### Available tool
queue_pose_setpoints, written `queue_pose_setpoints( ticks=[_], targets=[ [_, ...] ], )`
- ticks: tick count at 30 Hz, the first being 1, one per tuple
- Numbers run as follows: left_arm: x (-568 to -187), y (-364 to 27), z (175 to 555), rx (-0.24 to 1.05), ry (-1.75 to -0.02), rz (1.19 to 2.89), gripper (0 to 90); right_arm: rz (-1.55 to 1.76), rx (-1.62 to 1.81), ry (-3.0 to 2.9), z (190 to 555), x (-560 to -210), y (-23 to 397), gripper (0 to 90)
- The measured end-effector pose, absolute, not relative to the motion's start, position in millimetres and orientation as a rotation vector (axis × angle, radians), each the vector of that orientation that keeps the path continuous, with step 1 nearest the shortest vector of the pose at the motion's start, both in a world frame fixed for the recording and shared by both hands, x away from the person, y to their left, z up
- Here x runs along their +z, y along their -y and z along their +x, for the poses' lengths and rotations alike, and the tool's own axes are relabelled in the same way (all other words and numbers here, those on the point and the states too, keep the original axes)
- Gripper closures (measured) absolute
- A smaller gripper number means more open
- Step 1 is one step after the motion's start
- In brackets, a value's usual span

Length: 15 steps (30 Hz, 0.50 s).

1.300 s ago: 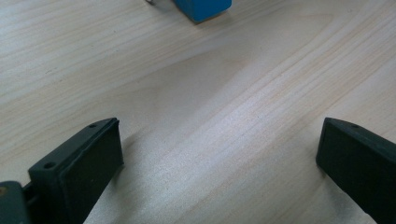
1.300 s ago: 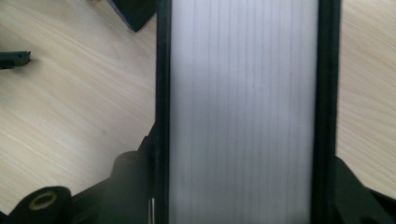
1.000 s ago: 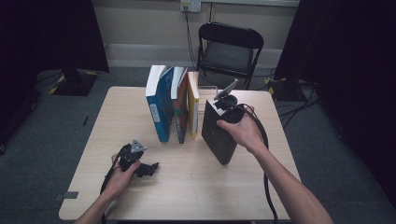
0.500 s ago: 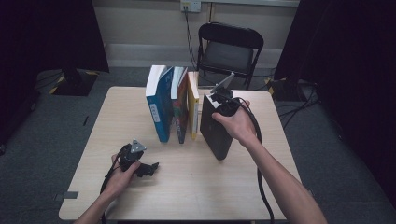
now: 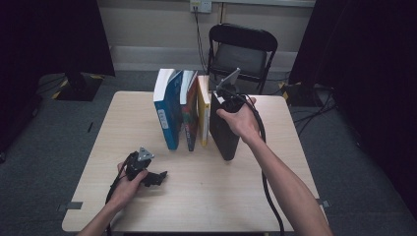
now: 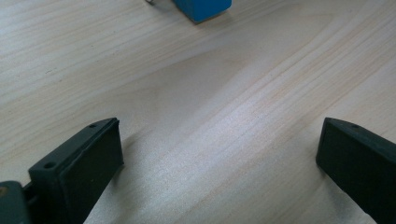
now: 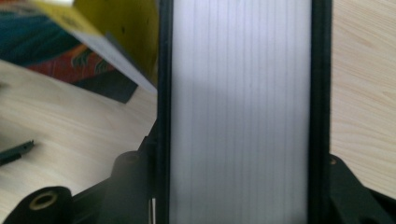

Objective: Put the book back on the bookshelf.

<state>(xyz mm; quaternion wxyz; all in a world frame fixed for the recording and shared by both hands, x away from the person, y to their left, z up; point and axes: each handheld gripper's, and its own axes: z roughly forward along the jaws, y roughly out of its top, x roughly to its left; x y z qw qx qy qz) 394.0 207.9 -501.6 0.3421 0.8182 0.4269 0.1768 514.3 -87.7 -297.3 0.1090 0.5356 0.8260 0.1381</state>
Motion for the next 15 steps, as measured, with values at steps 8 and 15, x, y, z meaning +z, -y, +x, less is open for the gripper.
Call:
queue_pose_setpoints(
  ticks=[8, 15],
  targets=[
    [-502, -208, 394, 0.459, -1.112, 2.124, 0.1, 1.603, 0.404, -2.393, 529, -296, 80, 53.1],
    [-502, -208, 394, 0.461, -1.111, 2.128, 0.1, 1.664, 0.416, -2.362, 546, -299, 81, 53.1]
  ],
)
